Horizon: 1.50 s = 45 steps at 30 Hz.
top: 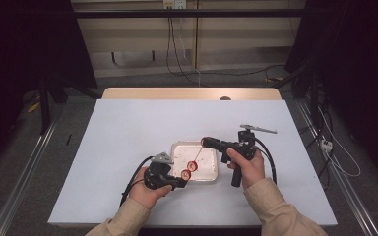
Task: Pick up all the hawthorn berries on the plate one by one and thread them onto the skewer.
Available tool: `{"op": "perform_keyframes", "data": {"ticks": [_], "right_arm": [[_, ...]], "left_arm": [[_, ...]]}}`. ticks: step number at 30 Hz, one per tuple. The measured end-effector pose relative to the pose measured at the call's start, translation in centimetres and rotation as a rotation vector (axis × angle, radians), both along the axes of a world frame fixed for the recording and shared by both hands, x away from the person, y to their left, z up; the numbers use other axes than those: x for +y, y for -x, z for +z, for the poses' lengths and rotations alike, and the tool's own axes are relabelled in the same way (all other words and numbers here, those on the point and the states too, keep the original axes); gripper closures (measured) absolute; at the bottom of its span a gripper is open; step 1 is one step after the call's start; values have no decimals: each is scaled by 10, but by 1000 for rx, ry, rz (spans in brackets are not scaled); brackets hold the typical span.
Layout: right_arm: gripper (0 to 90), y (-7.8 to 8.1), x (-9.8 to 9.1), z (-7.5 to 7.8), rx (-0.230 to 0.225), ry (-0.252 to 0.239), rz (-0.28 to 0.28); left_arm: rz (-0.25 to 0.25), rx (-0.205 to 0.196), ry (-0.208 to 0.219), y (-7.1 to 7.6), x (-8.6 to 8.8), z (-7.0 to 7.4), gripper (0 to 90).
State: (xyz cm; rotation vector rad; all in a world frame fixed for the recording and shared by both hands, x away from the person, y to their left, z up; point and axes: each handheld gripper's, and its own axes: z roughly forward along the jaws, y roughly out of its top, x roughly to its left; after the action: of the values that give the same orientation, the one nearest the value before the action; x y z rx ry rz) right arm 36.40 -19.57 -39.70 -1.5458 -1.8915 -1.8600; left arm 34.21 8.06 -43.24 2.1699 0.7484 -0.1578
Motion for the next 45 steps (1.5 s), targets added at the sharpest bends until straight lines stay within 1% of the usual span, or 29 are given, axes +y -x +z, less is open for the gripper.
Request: {"op": "perform_keyframes", "data": {"ticks": [1, 3, 4, 5, 8, 11, 12, 17, 21, 23, 24, 25, 27, 28, 29, 32, 34, 38, 39, 41, 42, 44, 45], "right_arm": [[726, 0, 1, 0, -1, 3, 3], [727, 1, 3, -1, 1, -3, 9], [726, 1, 3, -1, 2, -7, 13], [727, 1, 4, -1, 9, -7, 21], [727, 2, 6, -2, 6, -8, 23], [728, 1, 6, -2, 8, -14, 27], [729, 1, 6, -2, 7, -18, 29], [731, 2, 6, -1, 6, -13, 39], [733, 2, 6, -2, 12, -17, 51], [733, 3, 6, -2, 7, -11, 53], [733, 3, 6, -1, 7, -13, 51], [733, 3, 5, -1, 0, -4, 40], [732, 1, 4, -1, 15, -5, 32], [732, 1, 3, -2, 16, -4, 31], [732, 0, 3, -2, 19, -8, 31], [730, -1, 1, -2, 22, -16, 28], [726, -1, 1, -2, 33, -20, 25], [710, 0, 1, -1, 22, -35, 5], [724, 0, 1, -1, 15, -30, -3], [723, 0, 1, -1, 17, -20, -2], [726, -1, 1, -1, 18, -21, -3], [729, 0, 1, -1, 19, -9, -3], [730, 0, 1, 0, 21, -12, -3]], "left_arm": [[6, -6, -7, 0, 0, 0, 892], [8, -7, -3, 0, 0, 0, 892], [13, -14, 15, 0, 0, 0, 892], [21, -20, 11, 0, 0, 0, 893], [16, -13, 14, 0, 1, -1, 893], [15, -18, 13, 0, 0, -1, 894], [21, -21, 6, 0, 0, 0, 894], [21, -23, 7, 0, -1, -1, 895], [32, -35, -7, 0, 0, -1, 896], [25, -38, 4, 0, 0, 0, 896], [12, -32, 21, 0, -1, 1, 896], [3, -38, 16, 1, -3, 2, 896], [-6, -39, 13, 3, -5, 2, 895], [-3, -43, 11, 3, -6, 2, 894], [-8, -41, 20, 3, -5, 2, 894], [-9, -44, 27, 4, -3, 4, 894], [-11, -43, 32, 4, -3, 5, 894], [-10, -46, 28, 4, -3, 6, 893], [-6, -48, 28, 4, -3, 6, 893], [-13, -47, 28, 4, -4, 5, 893], [-7, -51, 18, 5, -4, 5, 894], [-17, -45, 31, 5, -4, 4, 893], [-14, -47, 32, 5, -4, 4, 893]]}}
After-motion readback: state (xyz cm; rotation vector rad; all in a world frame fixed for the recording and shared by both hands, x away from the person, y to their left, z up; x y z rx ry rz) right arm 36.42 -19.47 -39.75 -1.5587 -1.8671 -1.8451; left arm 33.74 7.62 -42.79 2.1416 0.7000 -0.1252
